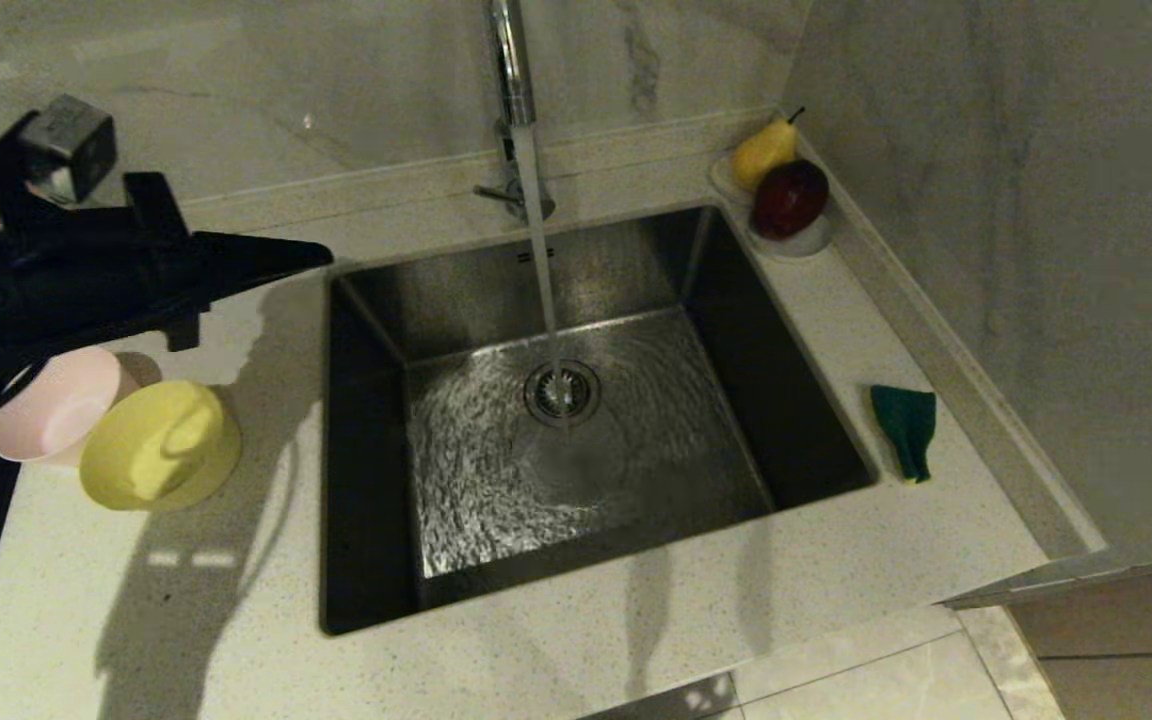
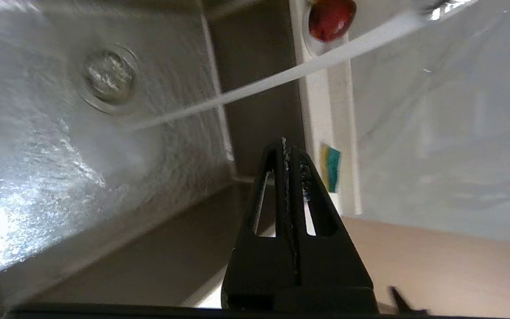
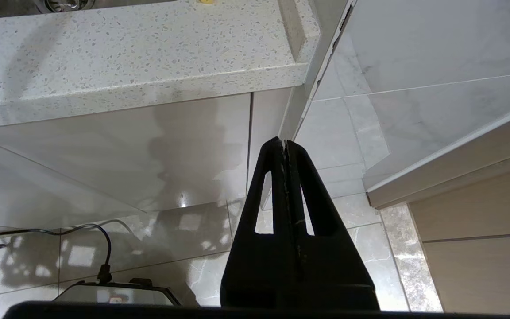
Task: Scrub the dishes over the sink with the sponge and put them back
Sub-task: Turn off the faucet
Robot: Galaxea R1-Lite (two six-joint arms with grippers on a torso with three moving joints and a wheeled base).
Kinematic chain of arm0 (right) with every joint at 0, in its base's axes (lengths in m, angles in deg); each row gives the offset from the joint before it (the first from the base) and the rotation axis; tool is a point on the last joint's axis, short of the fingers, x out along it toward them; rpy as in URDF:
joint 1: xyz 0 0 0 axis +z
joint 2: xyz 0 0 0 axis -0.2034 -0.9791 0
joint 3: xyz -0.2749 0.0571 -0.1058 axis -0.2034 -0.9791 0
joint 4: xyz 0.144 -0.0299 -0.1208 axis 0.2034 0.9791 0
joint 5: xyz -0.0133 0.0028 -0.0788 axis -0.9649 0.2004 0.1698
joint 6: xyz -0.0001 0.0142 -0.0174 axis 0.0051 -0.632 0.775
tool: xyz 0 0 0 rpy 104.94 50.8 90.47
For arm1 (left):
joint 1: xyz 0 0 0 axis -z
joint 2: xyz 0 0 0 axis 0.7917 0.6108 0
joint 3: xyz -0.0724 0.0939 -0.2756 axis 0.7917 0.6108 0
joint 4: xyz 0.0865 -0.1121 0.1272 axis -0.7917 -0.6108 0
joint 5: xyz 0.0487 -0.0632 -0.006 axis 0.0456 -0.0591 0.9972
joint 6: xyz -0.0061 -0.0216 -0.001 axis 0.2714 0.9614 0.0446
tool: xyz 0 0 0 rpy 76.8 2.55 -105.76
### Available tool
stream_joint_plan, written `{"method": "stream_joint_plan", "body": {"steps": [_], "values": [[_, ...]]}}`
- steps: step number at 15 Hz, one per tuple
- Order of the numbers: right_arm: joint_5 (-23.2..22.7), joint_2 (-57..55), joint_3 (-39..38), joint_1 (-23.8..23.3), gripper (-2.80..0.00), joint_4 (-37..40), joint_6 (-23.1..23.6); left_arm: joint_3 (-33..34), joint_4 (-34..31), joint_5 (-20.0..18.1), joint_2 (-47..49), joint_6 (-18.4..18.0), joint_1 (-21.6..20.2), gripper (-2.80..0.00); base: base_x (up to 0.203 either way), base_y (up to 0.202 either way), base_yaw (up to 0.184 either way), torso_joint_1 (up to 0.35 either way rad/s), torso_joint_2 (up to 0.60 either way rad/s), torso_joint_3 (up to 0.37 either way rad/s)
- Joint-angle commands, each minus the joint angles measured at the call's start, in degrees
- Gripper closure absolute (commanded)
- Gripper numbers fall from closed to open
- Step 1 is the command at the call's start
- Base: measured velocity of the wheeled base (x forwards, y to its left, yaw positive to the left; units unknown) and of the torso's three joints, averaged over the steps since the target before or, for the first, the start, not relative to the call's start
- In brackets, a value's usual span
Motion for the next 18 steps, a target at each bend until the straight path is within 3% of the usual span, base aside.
{"method": "stream_joint_plan", "body": {"steps": [1,7,18], "values": [[-0.01,-0.07,0.00,0.01,0.00,-0.01,0.05,-0.74,1.42,-1.21,6.84,1.79,1.99,0.00,0.000,0.000,0.000,0.000,0.00,0.000],[-0.01,-0.07,0.00,0.01,0.00,-0.01,0.05,-0.82,6.95,-2.20,13.02,2.00,4.12,0.00,0.000,0.000,0.000,0.000,0.00,0.000],[-0.01,-0.07,0.00,0.01,0.00,-0.01,0.05,-5.73,7.73,-2.12,18.85,1.91,6.58,0.00,0.000,0.000,0.000,0.000,0.00,0.000]]}}
